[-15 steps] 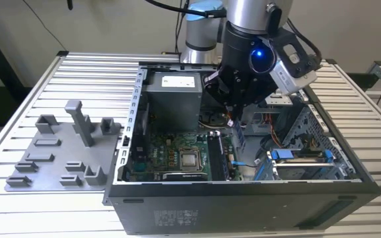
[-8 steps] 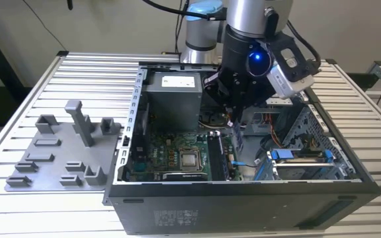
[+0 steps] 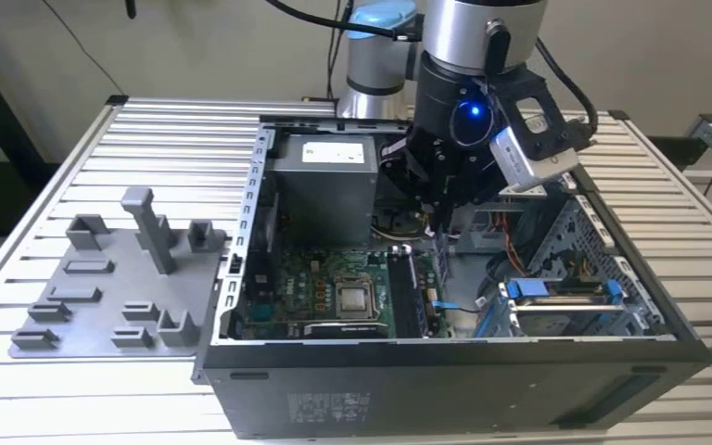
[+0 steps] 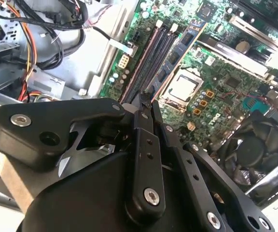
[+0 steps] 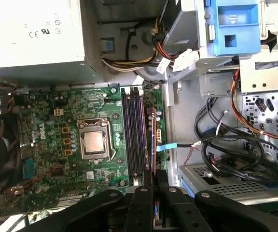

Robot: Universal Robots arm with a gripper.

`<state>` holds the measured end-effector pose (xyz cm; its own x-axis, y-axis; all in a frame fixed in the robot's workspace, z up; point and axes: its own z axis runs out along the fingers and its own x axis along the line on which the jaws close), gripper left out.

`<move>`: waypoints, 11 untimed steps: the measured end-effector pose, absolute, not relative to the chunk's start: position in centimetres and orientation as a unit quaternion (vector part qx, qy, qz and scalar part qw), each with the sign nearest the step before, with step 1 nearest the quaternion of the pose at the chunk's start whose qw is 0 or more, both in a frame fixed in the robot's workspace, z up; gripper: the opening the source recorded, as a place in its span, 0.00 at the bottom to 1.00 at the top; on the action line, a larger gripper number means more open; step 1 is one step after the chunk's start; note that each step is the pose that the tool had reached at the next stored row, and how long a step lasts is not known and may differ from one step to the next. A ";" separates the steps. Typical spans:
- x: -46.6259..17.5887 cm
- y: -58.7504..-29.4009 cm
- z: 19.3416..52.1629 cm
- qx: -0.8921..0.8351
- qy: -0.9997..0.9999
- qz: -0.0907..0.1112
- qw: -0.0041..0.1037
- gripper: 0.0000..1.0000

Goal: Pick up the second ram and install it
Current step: 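Insert the second ram into the second slot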

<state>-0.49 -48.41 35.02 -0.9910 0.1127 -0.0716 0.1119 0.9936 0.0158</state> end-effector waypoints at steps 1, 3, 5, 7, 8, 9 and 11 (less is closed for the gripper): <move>-0.5 -48.4 35.0 0.056 0.998 0.006 0.036 0.14; -0.5 -48.4 35.0 0.056 0.998 0.006 0.036 0.14; -0.5 -48.4 35.0 0.056 0.998 0.006 0.036 0.14; -0.4 -48.4 34.9 0.057 0.998 0.006 0.036 0.14; -0.4 -48.4 34.9 0.058 0.998 0.006 0.036 0.14; -0.3 -48.4 34.8 0.059 0.998 0.006 0.036 0.14; -0.2 -48.4 34.7 0.061 0.997 0.006 0.036 0.14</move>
